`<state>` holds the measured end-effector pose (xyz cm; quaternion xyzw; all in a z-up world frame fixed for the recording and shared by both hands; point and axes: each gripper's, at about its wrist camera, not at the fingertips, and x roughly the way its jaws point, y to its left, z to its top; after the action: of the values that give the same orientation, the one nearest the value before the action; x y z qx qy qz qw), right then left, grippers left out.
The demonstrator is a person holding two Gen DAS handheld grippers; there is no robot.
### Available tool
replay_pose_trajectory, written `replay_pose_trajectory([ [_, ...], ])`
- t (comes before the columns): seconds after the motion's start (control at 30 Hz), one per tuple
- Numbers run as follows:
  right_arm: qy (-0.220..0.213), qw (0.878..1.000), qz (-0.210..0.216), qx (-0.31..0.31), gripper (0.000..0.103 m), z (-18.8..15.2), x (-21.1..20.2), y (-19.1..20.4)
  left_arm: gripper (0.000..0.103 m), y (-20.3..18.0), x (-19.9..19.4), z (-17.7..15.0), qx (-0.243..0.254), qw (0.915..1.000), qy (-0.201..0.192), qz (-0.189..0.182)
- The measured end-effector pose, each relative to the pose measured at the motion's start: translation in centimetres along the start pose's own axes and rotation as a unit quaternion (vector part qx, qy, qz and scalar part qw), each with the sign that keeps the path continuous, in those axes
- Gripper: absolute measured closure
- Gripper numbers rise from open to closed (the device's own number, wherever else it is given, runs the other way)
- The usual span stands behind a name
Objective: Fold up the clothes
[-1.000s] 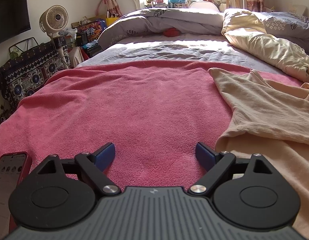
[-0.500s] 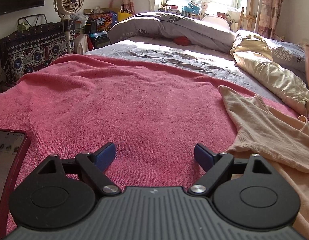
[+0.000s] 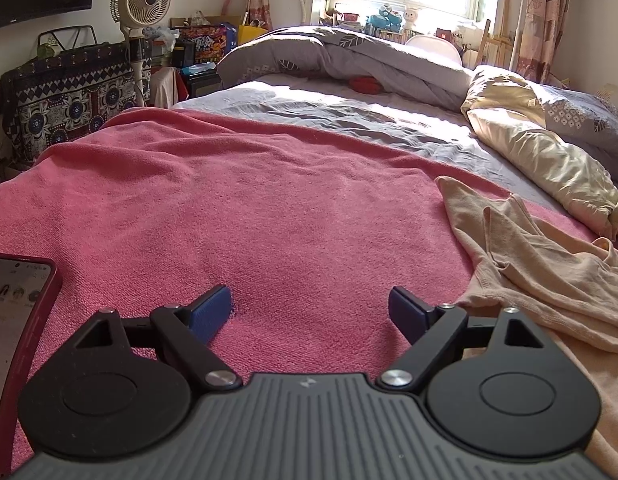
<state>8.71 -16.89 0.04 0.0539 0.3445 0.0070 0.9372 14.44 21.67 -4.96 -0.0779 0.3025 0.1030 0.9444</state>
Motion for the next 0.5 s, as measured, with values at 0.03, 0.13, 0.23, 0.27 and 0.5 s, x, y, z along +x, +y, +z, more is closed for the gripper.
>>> replay_pose_trajectory([
  [0.03, 0.006, 1.0, -0.017, 0.004, 0.034, -1.1, -1.0, -1.5, 0.015, 0.0, -0.1, 0.0, 0.0, 1.0, 0.002, 0.001],
  [0.13, 0.036, 0.999, -0.008, 0.04, 0.034, -4.8, -3.9, -5.9, 0.018, 0.5, -1.1, 0.2, -0.001, 0.9999, 0.014, -0.005],
  [0.23, 0.058, 0.995, 0.03, 0.075, 0.033, -8.2, -6.6, -9.2, 0.019, 1.8, -4.8, -0.3, 0.015, 0.9993, 0.024, -0.026],
  [0.27, 0.061, 0.994, 0.044, 0.083, 0.032, -9.0, -7.4, -9.9, 0.019, 2.3, -6.5, -0.7, 0.019, 0.9983, 0.027, -0.047],
  [0.5, 0.06, 0.983, 0.123, 0.121, 0.04, -12.6, -10.5, -11.5, 0.018, 2.3, -18.6, -5.9, 0.078, 0.9806, 0.06, -0.17],
])
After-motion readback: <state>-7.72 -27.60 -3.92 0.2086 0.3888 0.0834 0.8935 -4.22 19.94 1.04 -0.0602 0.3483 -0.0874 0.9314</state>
